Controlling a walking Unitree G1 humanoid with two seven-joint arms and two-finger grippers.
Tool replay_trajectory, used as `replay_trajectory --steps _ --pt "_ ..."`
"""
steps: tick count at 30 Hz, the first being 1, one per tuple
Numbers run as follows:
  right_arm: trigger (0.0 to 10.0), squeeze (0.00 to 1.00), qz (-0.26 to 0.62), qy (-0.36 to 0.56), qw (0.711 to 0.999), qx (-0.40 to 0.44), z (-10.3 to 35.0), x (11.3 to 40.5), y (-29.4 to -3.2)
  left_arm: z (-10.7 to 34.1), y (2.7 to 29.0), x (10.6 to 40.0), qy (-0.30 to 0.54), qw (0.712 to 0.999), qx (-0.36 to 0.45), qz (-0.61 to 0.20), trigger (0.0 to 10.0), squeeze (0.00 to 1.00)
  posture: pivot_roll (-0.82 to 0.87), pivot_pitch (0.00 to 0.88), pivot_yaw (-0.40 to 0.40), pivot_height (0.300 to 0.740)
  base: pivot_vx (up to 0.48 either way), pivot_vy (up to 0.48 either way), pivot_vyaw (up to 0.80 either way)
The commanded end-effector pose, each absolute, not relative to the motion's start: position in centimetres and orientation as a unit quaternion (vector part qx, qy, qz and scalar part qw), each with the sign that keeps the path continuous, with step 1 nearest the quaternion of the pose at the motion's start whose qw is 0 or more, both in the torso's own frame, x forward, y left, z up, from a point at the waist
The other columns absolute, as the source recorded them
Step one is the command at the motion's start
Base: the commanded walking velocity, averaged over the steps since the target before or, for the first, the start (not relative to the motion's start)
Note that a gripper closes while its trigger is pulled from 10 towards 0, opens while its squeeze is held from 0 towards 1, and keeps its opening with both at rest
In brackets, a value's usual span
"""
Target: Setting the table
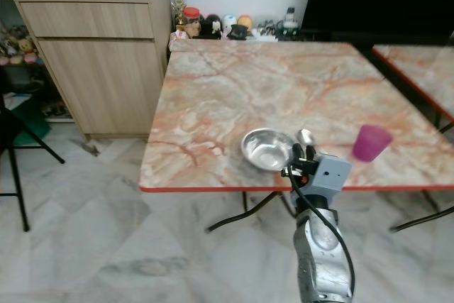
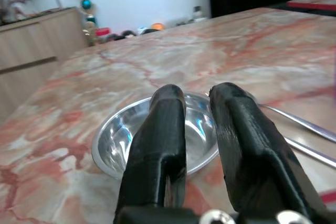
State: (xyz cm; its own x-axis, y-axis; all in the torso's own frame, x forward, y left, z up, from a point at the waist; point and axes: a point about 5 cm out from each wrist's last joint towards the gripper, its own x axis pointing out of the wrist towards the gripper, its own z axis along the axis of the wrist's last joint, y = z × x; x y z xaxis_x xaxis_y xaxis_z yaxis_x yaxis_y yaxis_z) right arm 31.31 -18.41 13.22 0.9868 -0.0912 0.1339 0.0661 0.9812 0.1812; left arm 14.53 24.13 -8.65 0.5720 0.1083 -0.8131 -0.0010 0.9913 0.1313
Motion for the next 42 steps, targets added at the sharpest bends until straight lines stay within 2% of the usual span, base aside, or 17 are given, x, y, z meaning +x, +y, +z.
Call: replay_trajectory --steps 1,9,37,42 --pt "10.0 0.00 -0.041 -0.075 0.992 0.089 13.54 31.43 -18.48 -8.71 23.79 14.53 0.460 0.886 0.057 0.021 10.0 0.00 0.01 0.095 -0.041 0.740 0.000 0.000 0.00" --pt "10.0 0.00 -0.040 -0.076 0.992 0.090 13.51 31.39 -18.34 -8.68 23.64 14.67 0.457 0.888 0.054 0.019 10.0 0.00 0.01 0.098 -0.042 0.740 0.000 0.000 0.00" --pt "10.0 0.00 -0.038 -0.072 0.993 0.090 13.25 31.30 -17.97 -8.36 23.61 15.29 0.444 0.894 0.051 0.016 10.0 0.00 0.02 0.117 -0.038 0.740 0.288 0.000 0.00" --pt "10.0 0.00 -0.047 -0.069 0.993 0.088 13.06 31.06 -18.10 -8.33 23.61 15.36 0.443 0.895 0.058 0.015 10.0 0.00 0.02 0.119 -0.039 0.740 0.000 0.000 0.00"
